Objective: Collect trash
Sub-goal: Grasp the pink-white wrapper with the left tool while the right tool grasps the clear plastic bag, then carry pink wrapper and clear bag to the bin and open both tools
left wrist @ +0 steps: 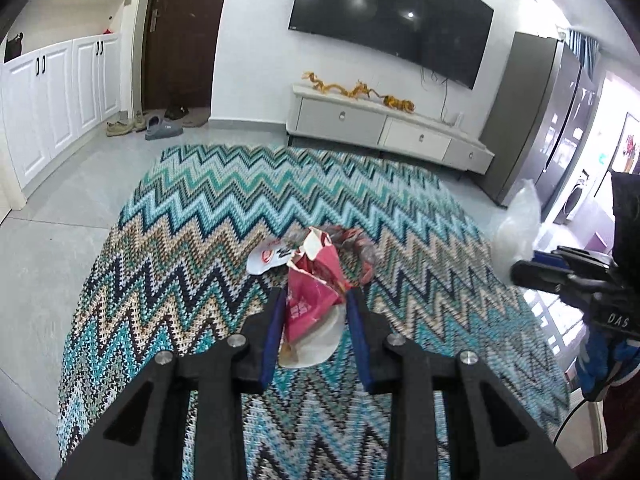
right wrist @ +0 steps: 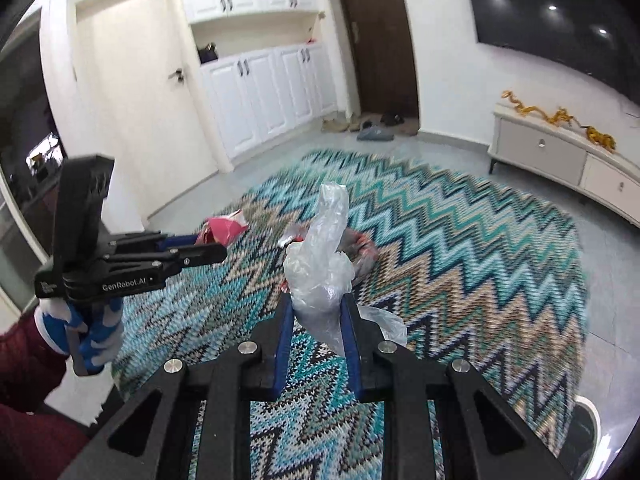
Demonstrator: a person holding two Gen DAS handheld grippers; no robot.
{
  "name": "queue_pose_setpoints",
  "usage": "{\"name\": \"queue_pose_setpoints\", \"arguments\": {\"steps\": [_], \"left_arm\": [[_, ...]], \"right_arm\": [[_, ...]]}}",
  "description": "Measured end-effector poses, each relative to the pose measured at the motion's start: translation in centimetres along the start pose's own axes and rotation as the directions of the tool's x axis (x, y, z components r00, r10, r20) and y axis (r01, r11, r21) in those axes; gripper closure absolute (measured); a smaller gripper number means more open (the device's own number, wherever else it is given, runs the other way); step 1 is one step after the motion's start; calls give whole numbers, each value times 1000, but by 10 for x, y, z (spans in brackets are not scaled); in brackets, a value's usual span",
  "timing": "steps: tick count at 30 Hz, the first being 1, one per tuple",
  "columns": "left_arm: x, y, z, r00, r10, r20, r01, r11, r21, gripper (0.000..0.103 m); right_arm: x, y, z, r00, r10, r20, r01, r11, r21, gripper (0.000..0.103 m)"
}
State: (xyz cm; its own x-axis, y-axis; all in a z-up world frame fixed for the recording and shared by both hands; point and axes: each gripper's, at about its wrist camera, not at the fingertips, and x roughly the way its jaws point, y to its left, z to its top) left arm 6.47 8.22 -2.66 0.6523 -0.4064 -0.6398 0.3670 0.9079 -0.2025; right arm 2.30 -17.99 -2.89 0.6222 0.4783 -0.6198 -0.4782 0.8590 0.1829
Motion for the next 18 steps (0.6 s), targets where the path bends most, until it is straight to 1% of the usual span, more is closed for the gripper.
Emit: {"name": "queue_pose_setpoints", "arguments": {"steps": [4, 9, 14, 18], "left_arm": [[-16, -16, 2, 999, -11, 30, 11, 1000, 16, 74], [-23, -31, 17, 998, -32, 59, 30, 999, 30, 74], [-32, -46, 34, 992, -77, 95, 74, 997, 35, 74], [-34, -63, 49, 986, -119, 113, 114, 992, 47, 74]], "right_arm": [[-36, -4, -1, 997, -33, 74, 30, 999, 38, 81], [-77, -13, -3, 983, -99, 151, 87, 992, 88, 81], [-118, -35, -8, 957, -191, 217, 158, 974, 163, 81], [-153, -59, -17, 923, -290, 254, 234, 945, 227, 81]]}}
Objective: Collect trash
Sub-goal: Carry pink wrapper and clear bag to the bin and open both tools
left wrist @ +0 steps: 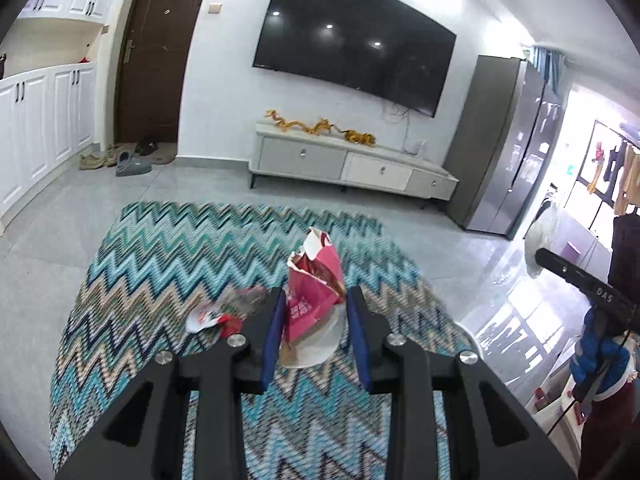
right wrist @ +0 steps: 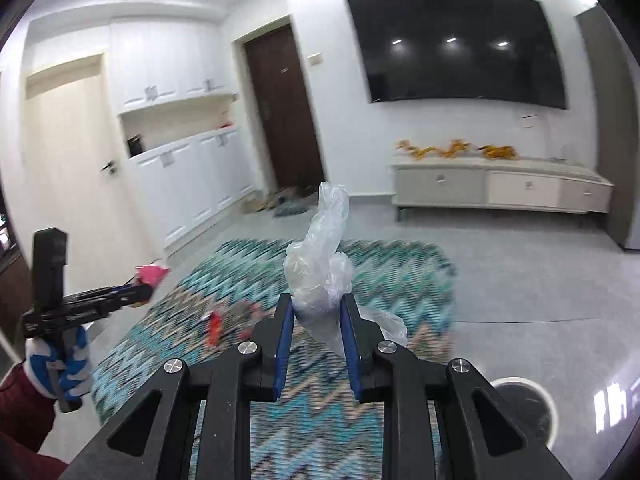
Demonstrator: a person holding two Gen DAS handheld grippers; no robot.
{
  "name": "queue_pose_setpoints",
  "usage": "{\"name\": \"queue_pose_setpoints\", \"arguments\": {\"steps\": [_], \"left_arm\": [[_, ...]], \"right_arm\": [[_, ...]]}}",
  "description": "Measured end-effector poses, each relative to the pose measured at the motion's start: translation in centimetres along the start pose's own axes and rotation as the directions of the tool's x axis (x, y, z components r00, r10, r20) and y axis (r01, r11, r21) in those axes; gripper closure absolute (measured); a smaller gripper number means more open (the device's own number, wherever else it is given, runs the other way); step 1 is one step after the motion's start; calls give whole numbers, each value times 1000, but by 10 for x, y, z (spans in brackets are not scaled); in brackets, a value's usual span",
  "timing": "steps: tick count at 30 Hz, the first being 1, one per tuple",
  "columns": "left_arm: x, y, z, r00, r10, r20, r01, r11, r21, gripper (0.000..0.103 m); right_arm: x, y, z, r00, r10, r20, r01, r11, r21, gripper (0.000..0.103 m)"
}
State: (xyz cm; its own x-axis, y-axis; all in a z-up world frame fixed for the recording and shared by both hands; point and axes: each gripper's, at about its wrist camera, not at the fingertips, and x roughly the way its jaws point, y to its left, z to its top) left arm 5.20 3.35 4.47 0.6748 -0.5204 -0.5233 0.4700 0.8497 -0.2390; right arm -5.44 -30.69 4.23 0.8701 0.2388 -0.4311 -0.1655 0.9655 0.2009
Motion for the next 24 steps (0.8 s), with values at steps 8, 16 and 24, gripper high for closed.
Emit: {"name": "queue_pose_setpoints", "arguments": {"steps": [8, 16, 24], "left_arm": [[32, -50, 31, 996, -91, -7, 92, 995, 50, 74], [98, -139, 50, 972, -217, -88, 228, 964, 138, 74], [184, -233, 33, 930, -274, -244, 328, 919, 220, 74]], "right_arm": [[-41, -67, -5, 982, -179, 62, 171, 977, 125, 81], [-52, -124, -23, 944, -328, 26, 314, 923, 224, 81], [-23, -187, -56, 921, -376, -103, 388, 857, 339, 81]]}}
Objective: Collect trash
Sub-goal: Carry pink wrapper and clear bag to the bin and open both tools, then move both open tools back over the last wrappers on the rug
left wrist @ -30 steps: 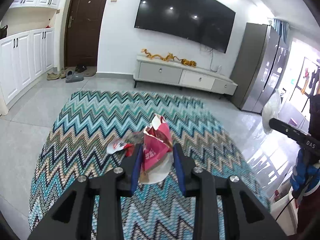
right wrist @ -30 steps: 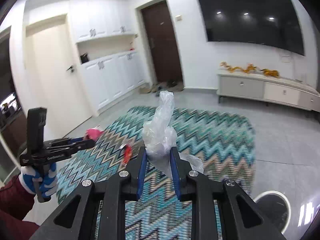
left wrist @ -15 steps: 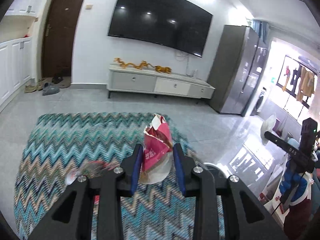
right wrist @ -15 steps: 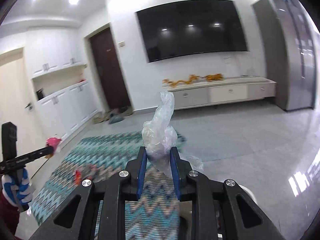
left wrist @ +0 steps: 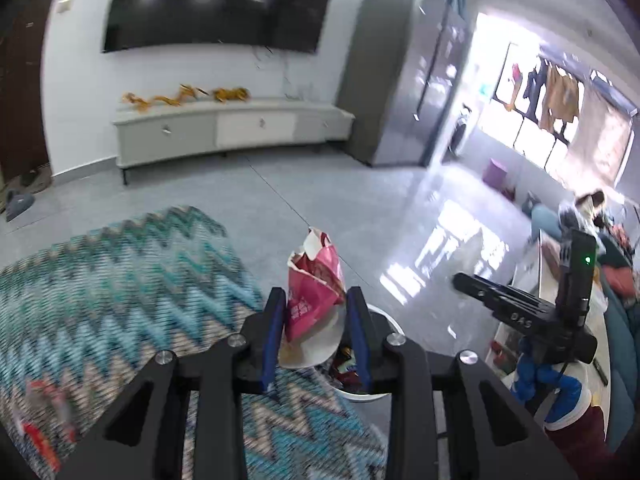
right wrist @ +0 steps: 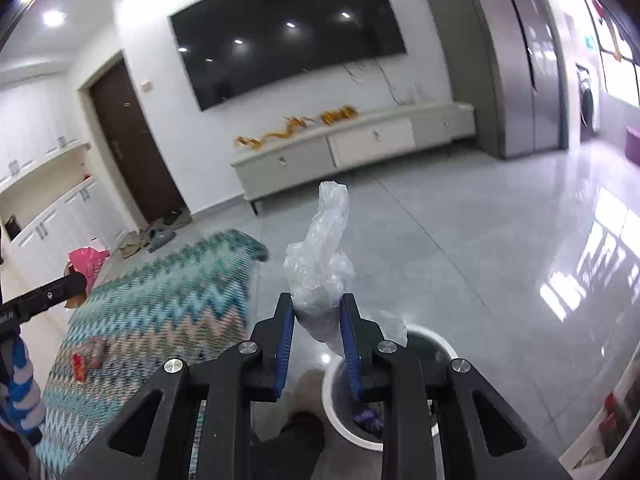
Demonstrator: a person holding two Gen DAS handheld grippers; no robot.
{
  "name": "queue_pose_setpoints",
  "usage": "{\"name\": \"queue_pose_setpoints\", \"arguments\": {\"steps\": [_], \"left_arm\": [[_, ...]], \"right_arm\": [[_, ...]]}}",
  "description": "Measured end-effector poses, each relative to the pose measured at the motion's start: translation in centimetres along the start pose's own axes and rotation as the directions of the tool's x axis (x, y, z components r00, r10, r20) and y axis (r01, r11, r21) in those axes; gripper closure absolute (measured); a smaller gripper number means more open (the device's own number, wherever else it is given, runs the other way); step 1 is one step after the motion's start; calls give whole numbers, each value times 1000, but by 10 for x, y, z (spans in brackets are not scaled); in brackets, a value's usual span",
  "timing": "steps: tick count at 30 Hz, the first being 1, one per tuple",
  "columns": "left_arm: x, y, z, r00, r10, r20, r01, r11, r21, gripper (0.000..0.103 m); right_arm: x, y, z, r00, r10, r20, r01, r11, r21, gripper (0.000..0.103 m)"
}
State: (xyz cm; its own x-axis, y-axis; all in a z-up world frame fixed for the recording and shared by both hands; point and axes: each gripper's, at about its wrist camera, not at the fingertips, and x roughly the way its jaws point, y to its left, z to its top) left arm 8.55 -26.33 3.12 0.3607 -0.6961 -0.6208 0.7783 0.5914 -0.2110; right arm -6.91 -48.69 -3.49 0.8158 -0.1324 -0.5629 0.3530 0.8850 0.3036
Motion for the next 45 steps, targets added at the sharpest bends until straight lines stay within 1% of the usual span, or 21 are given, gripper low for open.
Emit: {"name": "queue_pose_setpoints", "arguments": {"steps": [4, 8, 11, 13, 16, 20, 23, 26, 28, 29, 30, 31, 32, 33, 35, 36, 38, 40, 44, 45], "left_arm": [[60, -24, 6, 997, -23, -74, 26, 999, 33, 74], [109, -41, 4, 989, -40, -142, 44, 999, 29, 74], [146, -47, 1, 978, -34, -204, 38, 999, 15, 73], [172, -46, -3, 968, -41, -248, 39, 999, -12, 73], [200, -42, -8, 955, -45, -294, 34, 998, -44, 73], [223, -42, -15, 943, -46, -328, 26, 998, -63, 72], [233, -44, -20, 939, -48, -339, 24, 997, -76, 71], [245, -47, -22, 931, -63, -359, 31, 995, -94, 71], [250, -51, -23, 925, -76, -372, 39, 993, -108, 68], [252, -51, -24, 923, -83, -375, 43, 993, -113, 64], [253, -52, -24, 923, -84, -376, 43, 992, -116, 53], [253, -53, -25, 925, -83, -370, 42, 992, -118, 46], [253, -54, -25, 927, -84, -367, 44, 992, -118, 46], [253, -55, -26, 926, -89, -366, 49, 992, -119, 46], [253, -56, -25, 923, -98, -372, 55, 991, -124, 46], [252, -56, -25, 924, -98, -370, 54, 991, -126, 46], [246, -55, -25, 928, -103, -358, 57, 989, -135, 46], [238, -52, -24, 935, -96, -340, 49, 989, -142, 46], [217, -47, -20, 958, -63, -281, 23, 990, -141, 46], [208, -44, -18, 966, -50, -255, 14, 990, -142, 46]], "right_arm": [[29, -28, -6, 998, -43, -55, 45, 998, 45, 81], [59, -50, -17, 989, -71, -126, 79, 995, 61, 81], [88, -63, -29, 976, -97, -197, 111, 992, 61, 81], [102, -72, -41, 965, -111, -236, 129, 990, 61, 81], [124, -91, -54, 950, -126, -287, 155, 985, 80, 81], [144, -110, -65, 932, -145, -333, 189, 976, 104, 79], [154, -118, -70, 921, -157, -357, 207, 972, 107, 78], [162, -121, -71, 912, -166, -375, 218, 971, 100, 78], [168, -117, -72, 905, -174, -388, 227, 969, 95, 71], [171, -119, -73, 903, -176, -391, 230, 969, 94, 64], [172, -121, -74, 902, -179, -394, 234, 967, 96, 60], [172, -122, -75, 900, -182, -397, 240, 966, 100, 59], [173, -124, -77, 898, -182, -401, 242, 965, 105, 56], [173, -126, -79, 896, -182, -404, 245, 963, 110, 49], [172, -129, -81, 896, -187, -403, 254, 960, 119, 40], [171, -131, -82, 897, -186, -401, 255, 959, 126, 40], [170, -132, -82, 897, -183, -402, 257, 957, 138, 39], [167, -133, -81, 899, -189, -395, 264, 953, 146, 37], [154, -133, -74, 912, -188, -365, 266, 948, 176, 28], [151, -132, -71, 916, -188, -355, 265, 947, 180, 26]]}}
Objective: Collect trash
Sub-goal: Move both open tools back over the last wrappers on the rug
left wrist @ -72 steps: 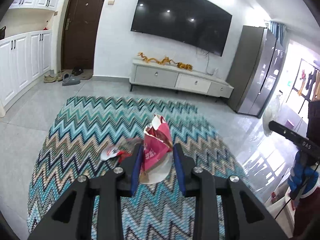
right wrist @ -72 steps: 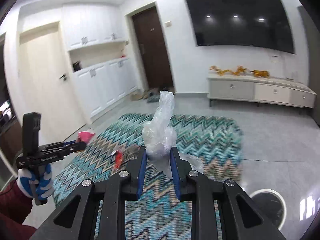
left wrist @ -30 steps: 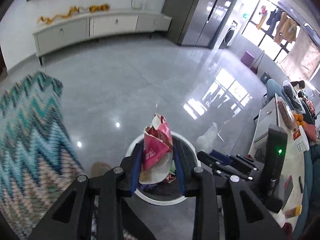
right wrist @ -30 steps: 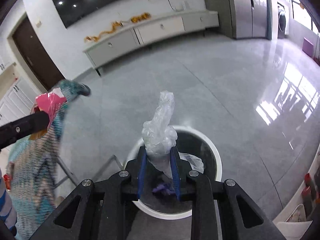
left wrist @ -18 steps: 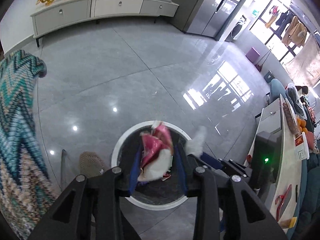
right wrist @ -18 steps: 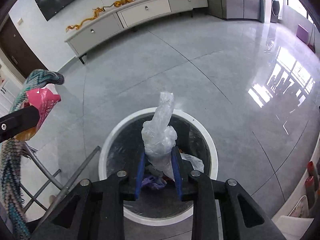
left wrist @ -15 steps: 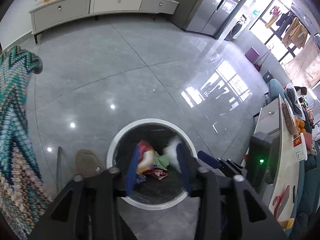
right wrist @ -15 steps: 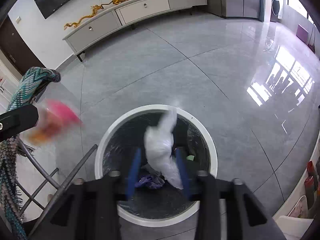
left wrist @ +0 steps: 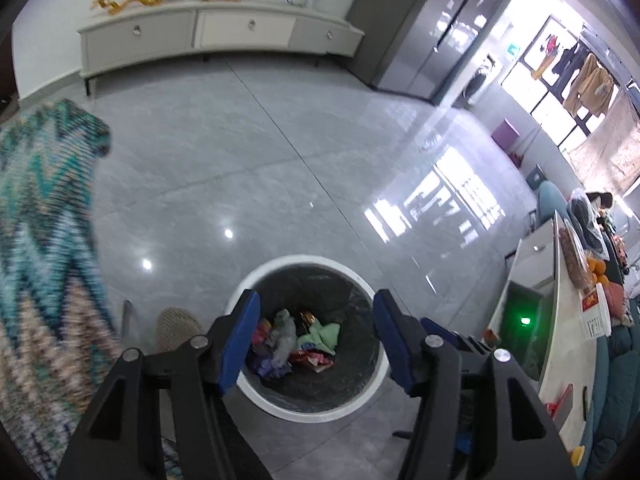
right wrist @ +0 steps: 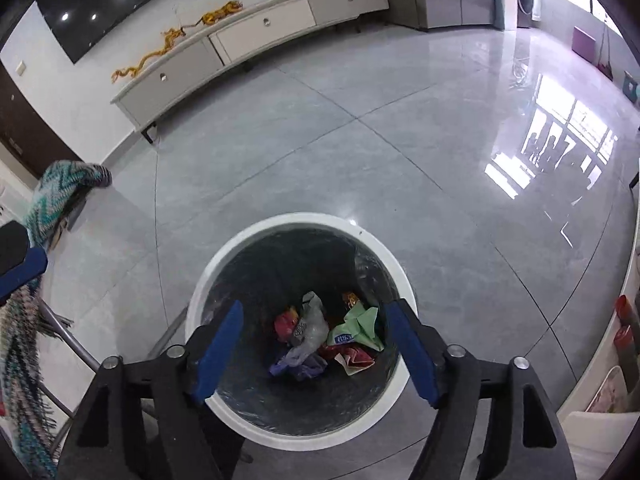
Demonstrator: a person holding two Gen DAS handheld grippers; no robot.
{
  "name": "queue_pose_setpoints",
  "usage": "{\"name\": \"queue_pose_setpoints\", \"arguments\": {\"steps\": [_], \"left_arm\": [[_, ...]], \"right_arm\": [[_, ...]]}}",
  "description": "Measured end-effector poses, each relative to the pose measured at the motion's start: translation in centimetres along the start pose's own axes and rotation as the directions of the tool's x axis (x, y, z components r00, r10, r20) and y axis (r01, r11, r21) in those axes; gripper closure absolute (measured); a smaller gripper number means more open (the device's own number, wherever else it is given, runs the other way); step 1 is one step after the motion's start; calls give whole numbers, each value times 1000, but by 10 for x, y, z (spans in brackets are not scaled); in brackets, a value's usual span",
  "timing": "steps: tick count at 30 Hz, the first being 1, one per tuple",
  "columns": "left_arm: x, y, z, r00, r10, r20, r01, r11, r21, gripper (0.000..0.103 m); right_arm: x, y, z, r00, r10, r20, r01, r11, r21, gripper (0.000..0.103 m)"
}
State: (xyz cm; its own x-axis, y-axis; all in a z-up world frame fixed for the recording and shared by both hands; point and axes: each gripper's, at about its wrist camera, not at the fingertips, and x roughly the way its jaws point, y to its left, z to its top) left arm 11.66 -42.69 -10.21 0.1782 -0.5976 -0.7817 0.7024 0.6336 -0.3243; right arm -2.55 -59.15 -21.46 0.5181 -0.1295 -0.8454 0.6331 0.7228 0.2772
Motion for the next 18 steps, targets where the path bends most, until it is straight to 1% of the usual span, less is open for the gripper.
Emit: {"name": "queue_pose_setpoints", "arguments": {"steps": [1, 3, 4, 6, 8, 12, 13, 15, 16, 17, 18], "left_arm": [[-9, 2, 0, 1000, 8, 29, -8, 1000, -5, 46], [-25, 5, 0, 996, 23, 83, -22, 1000, -15, 46], [-37, 8, -1, 992, 31, 124, -28, 999, -23, 46], [-57, 13, -1, 982, 57, 178, -52, 998, -36, 46], [-77, 17, -3, 971, 87, 224, -80, 996, -40, 46], [-113, 27, -9, 949, 138, 283, -130, 990, -49, 46], [-122, 31, -10, 946, 150, 289, -140, 989, -56, 46], [-138, 40, -12, 945, 151, 290, -139, 988, -64, 46], [-147, 43, -15, 941, 162, 297, -150, 987, -66, 46], [-156, 46, -15, 934, 180, 309, -167, 984, -68, 46], [-167, 49, -19, 922, 206, 329, -193, 978, -74, 45]], "right_arm": [[-7, 1, 1, 1000, 4, 18, -4, 1000, 4, 24], [-20, 6, 3, 999, 6, 53, -6, 1000, 7, 14], [-25, 9, 3, 997, 2, 71, -3, 1000, 9, 12], [-42, 14, 4, 994, -1, 111, 0, 1000, 15, 5], [-58, 21, 5, 987, 4, 158, -7, 1000, 17, 0], [-90, 36, 5, 969, 23, 245, -22, 1000, -9, 0], [-100, 42, 5, 962, 27, 271, -21, 1000, -22, 0], [-119, 56, 3, 943, 32, 332, -16, 998, -53, 0], [-127, 62, 2, 934, 33, 357, -11, 998, -64, 0], [-133, 67, 1, 926, 37, 376, -11, 997, -72, 0], [-142, 75, -1, 917, 49, 396, -17, 996, -84, 0]]}}
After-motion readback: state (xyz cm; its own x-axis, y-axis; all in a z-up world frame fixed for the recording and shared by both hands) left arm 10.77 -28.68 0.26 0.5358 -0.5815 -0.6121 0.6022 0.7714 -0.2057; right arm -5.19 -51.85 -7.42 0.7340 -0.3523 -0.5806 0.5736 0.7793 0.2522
